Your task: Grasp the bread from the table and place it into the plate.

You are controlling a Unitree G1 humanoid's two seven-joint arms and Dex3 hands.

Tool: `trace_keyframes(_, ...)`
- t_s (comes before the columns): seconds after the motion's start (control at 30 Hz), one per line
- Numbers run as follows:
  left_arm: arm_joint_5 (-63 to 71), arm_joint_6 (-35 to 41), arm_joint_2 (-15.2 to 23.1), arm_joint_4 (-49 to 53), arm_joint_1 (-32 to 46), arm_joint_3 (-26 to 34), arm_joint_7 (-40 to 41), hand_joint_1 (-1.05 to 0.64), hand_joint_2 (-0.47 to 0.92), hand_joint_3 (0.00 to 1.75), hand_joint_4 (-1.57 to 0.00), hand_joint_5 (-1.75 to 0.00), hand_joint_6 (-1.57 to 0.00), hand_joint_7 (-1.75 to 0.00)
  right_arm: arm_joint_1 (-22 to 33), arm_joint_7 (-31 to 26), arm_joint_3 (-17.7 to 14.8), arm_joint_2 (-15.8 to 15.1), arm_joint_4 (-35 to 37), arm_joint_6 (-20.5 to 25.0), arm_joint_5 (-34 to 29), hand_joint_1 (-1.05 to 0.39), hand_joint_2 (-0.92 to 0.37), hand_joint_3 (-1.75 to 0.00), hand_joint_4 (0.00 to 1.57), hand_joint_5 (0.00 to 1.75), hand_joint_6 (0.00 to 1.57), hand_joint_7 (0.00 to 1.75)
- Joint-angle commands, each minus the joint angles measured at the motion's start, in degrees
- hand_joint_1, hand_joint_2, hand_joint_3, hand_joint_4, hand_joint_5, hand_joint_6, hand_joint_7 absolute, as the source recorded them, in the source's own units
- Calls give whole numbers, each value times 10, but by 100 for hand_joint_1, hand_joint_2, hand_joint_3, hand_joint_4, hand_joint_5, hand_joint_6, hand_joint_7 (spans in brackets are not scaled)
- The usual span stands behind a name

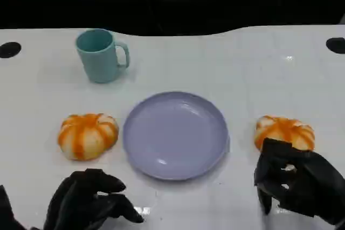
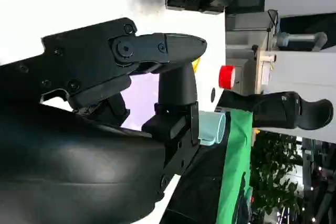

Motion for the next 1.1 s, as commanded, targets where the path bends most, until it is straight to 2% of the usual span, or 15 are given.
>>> trace_keyframes(0.03, 2, -2, 9, 0, -5, 4, 2, -93, 62, 0, -157, -41, -157, -15, -5, 3, -8, -8, 4, -1, 7, -48, -92, -29, 88, 175, 69, 175)
trace_keyframes(0.8, 4, -3, 10, -3, -4, 3, 2, -93, 63, 0, -157, -42, -157, -15, -4, 4, -8, -7, 3, 1, 9, -47, -92, -29, 88, 175, 69, 175)
trace_keyframes(1.0, 2, -2, 9, -2, -4, 4, 2, -94, 62, 0, -157, -42, -157, -15, -7, 11, -11, -5, 4, 3, 22, -51, -92, -31, 81, 175, 62, 175)
trace_keyframes(1.1, 4, -5, 9, -1, -4, 4, 1, -94, 62, 0, -157, -42, -157, -15, -14, 19, -16, -1, 12, -14, 35, -48, -92, -29, 71, 175, 54, 147)
